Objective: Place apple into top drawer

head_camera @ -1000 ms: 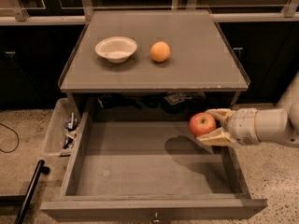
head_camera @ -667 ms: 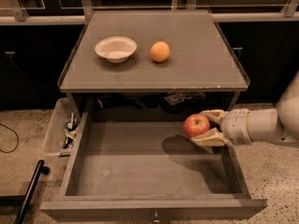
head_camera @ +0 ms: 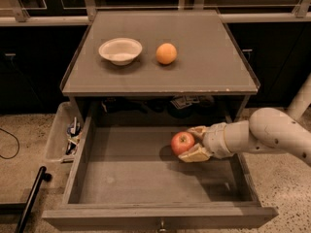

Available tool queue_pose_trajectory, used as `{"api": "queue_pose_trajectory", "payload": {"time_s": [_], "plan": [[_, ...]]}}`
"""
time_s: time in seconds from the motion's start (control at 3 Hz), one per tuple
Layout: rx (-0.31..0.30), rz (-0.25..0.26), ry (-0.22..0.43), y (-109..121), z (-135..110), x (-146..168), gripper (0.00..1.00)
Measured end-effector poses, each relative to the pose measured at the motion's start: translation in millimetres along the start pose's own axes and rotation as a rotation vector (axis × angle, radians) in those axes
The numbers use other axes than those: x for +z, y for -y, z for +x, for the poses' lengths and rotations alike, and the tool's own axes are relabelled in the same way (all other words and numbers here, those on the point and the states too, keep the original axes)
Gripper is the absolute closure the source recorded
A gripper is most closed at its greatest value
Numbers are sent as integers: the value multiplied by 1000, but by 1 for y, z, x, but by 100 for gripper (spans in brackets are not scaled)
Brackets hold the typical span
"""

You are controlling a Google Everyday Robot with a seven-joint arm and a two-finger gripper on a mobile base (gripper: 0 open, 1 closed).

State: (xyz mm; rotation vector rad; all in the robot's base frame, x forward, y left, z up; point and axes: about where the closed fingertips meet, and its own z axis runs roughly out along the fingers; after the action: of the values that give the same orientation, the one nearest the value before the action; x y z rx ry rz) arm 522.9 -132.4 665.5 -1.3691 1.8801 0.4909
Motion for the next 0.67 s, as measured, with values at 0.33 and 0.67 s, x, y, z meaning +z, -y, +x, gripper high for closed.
{"api": "queue_pose_trajectory", "payload": {"time_s": [0.33, 0.67], "plan": [[-2, -29, -19, -5, 4, 22, 100], [-3, -53, -41, -9, 10, 36, 100]]}}
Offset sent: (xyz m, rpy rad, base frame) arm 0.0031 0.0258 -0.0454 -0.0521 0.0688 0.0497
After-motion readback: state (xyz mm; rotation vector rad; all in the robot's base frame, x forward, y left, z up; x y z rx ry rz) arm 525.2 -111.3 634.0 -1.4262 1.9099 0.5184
